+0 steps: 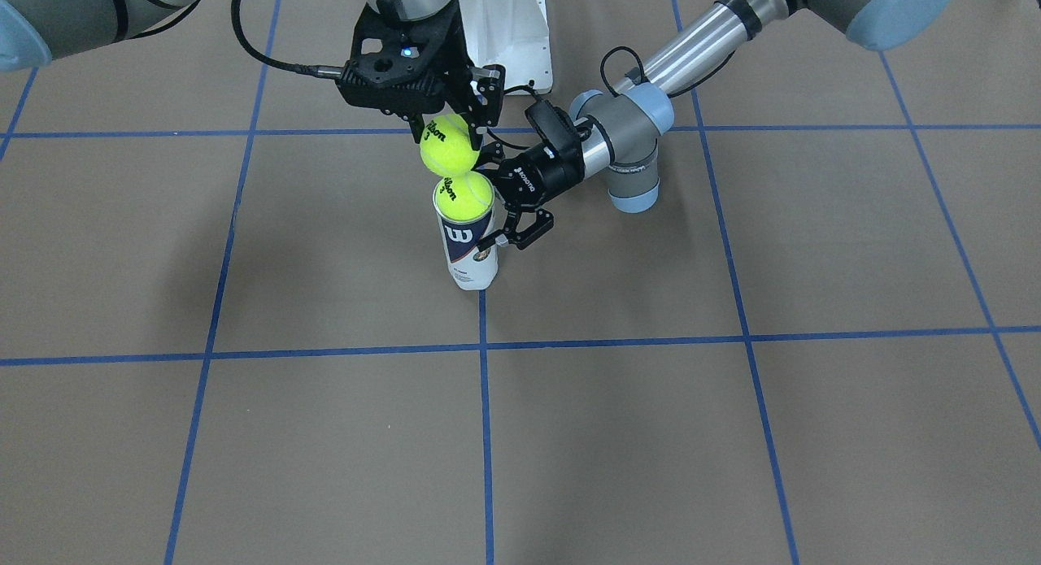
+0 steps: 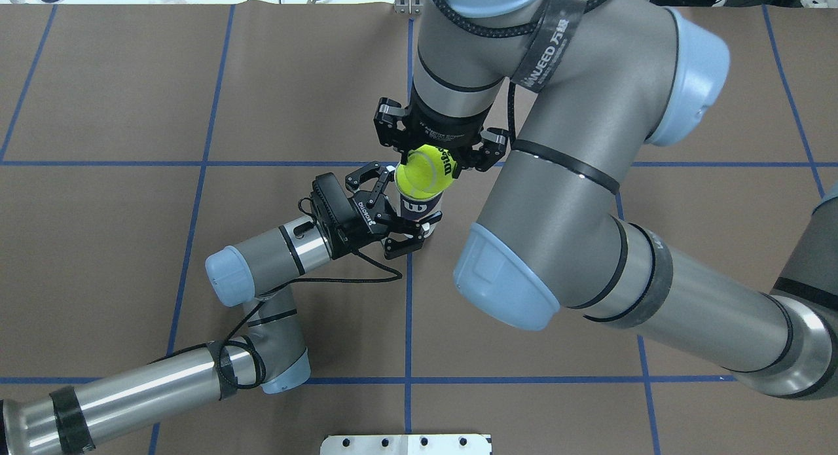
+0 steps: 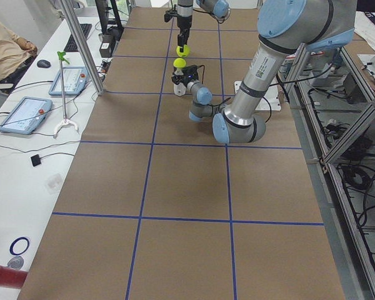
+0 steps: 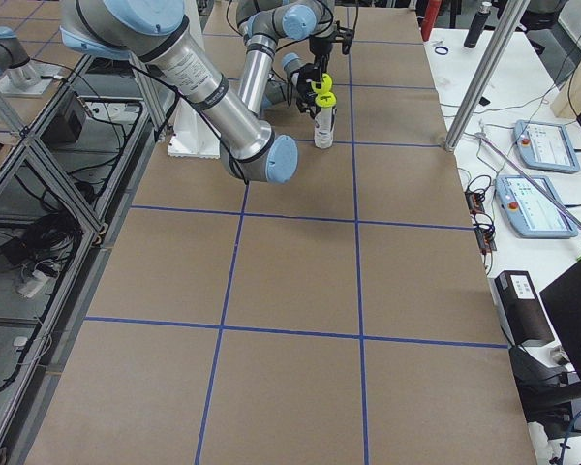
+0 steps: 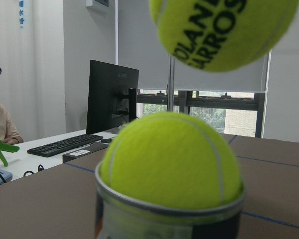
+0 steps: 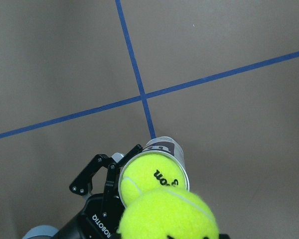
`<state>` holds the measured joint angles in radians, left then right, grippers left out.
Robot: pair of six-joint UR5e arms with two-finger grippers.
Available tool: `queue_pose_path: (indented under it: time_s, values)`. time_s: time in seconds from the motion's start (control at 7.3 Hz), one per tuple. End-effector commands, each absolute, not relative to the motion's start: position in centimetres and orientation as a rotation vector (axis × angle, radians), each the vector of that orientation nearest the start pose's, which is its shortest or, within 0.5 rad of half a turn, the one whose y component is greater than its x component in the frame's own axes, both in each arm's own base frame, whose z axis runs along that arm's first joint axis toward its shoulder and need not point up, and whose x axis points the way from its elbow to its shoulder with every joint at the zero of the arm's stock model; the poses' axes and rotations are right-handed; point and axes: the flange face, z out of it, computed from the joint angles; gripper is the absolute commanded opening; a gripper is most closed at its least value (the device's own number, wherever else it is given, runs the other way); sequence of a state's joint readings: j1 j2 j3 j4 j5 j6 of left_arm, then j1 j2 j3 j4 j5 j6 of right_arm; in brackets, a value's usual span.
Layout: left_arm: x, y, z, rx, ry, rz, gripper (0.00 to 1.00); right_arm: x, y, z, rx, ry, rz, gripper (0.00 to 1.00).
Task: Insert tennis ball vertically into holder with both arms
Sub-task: 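Carry the second ball above the can with the right gripper, then press the second ball down into the can with the right gripper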
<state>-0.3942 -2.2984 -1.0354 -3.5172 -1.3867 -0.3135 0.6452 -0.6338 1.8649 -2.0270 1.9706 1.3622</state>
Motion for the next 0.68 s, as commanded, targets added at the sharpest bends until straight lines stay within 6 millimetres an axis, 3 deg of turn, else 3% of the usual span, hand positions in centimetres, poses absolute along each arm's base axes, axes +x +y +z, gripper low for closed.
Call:
queue_pose_path:
  time_s: [0.0,0.27,0.55]
  values:
    - [58.5,-40.7,27.0,1.646,1.369,0.313,0.99,-44.8,-44.0,4.6,-0.02,-0.826,0.25,0.0]
    - [58.6,-40.7,27.0,1.644,1.369,0.315,0.99,-45.7,-44.5,5.0,-0.018,-0.823,0.246,0.0]
    - [58.6,-40.7,27.0,1.644,1.369,0.315,0.99,-45.4,-44.3,3.7,-0.009,-0.846,0.24,0.0]
